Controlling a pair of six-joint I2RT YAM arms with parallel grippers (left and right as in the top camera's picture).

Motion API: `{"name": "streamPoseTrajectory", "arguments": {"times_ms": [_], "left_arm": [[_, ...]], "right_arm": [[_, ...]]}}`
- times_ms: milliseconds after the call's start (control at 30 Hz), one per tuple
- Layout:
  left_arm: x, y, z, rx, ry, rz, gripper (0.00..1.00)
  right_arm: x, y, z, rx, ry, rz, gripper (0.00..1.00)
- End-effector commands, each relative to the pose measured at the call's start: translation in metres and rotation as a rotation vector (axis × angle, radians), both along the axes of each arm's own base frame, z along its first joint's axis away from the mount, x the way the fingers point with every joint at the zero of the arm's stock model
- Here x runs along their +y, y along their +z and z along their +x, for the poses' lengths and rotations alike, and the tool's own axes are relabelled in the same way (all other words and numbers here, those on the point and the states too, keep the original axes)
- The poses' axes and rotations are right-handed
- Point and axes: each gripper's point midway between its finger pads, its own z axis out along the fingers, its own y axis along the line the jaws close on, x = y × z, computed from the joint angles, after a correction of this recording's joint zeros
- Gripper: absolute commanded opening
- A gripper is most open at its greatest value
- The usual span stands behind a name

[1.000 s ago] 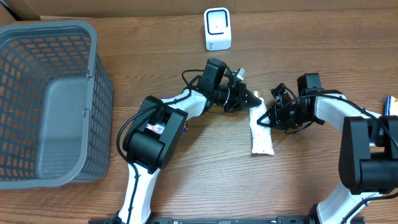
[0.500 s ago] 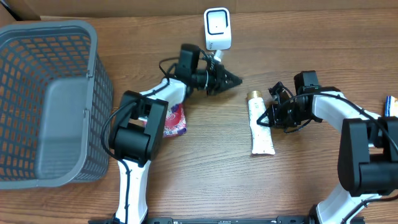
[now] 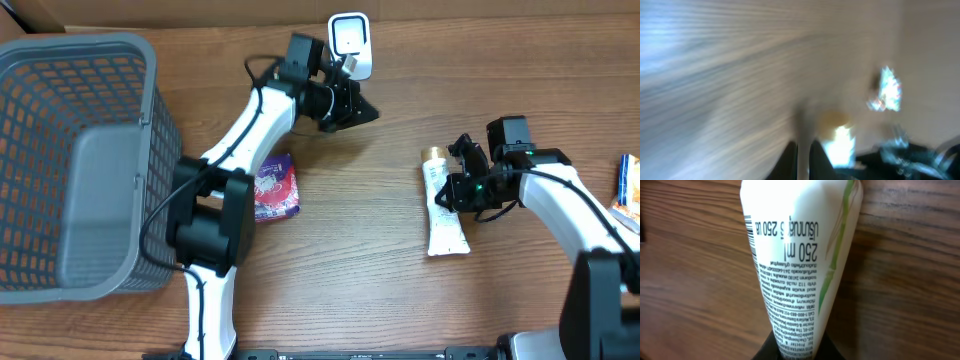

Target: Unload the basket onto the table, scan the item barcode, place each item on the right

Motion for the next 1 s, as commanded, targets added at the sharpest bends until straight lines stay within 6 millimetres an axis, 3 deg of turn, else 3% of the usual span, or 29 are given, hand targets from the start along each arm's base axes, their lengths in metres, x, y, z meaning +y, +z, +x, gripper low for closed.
{"name": "streamPoseTrajectory", "arguments": {"times_ms": [0, 67, 100, 233, 367, 467, 567, 633, 700, 833, 967], "left_arm": [[0.051, 0.073, 0.027, -0.341, 0.073, 0.325, 0.04], [0.066, 0.092, 0.026, -0.379, 0.096, 0.380, 0.04], [0.080, 0.110, 0.023, -0.406, 0.131, 0.412, 0.04], [0.102, 0.138, 0.021, -0.458, 0.197, 0.461, 0.10], [0.112, 0.145, 0.018, -0.468, 0.223, 0.491, 0.14], [0.113, 0.143, 0.015, -0.453, 0.218, 0.497, 0.34], [0.114, 0.141, 0.013, -0.441, 0.214, 0.502, 0.45], [0.114, 0.141, 0.013, -0.441, 0.214, 0.502, 0.70], [0.114, 0.141, 0.012, -0.440, 0.213, 0.502, 0.86], [0.114, 0.139, 0.010, -0.430, 0.211, 0.507, 1.00], [0.121, 0.137, 0.011, -0.429, 0.228, 0.543, 1.00]], "right_arm": [[0.022, 0.053, 0.005, -0.117, 0.041, 0.121, 0.04], [0.031, 0.074, 0.003, -0.141, 0.058, 0.182, 0.04], [0.040, 0.096, 0.001, -0.165, 0.077, 0.244, 0.04], [0.053, 0.137, -0.006, -0.211, 0.114, 0.349, 0.04], [0.066, 0.178, -0.014, -0.281, 0.168, 0.467, 0.04], [0.075, 0.206, -0.021, -0.320, 0.206, 0.554, 0.04], [0.078, 0.222, -0.024, -0.329, 0.207, 0.595, 0.04], [0.079, 0.228, -0.025, -0.326, 0.200, 0.610, 0.04], [0.081, 0.233, -0.028, -0.322, 0.203, 0.634, 0.04], [0.087, 0.244, -0.035, -0.319, 0.238, 0.709, 0.04], [0.092, 0.258, -0.041, -0.328, 0.285, 0.793, 0.04]]}}
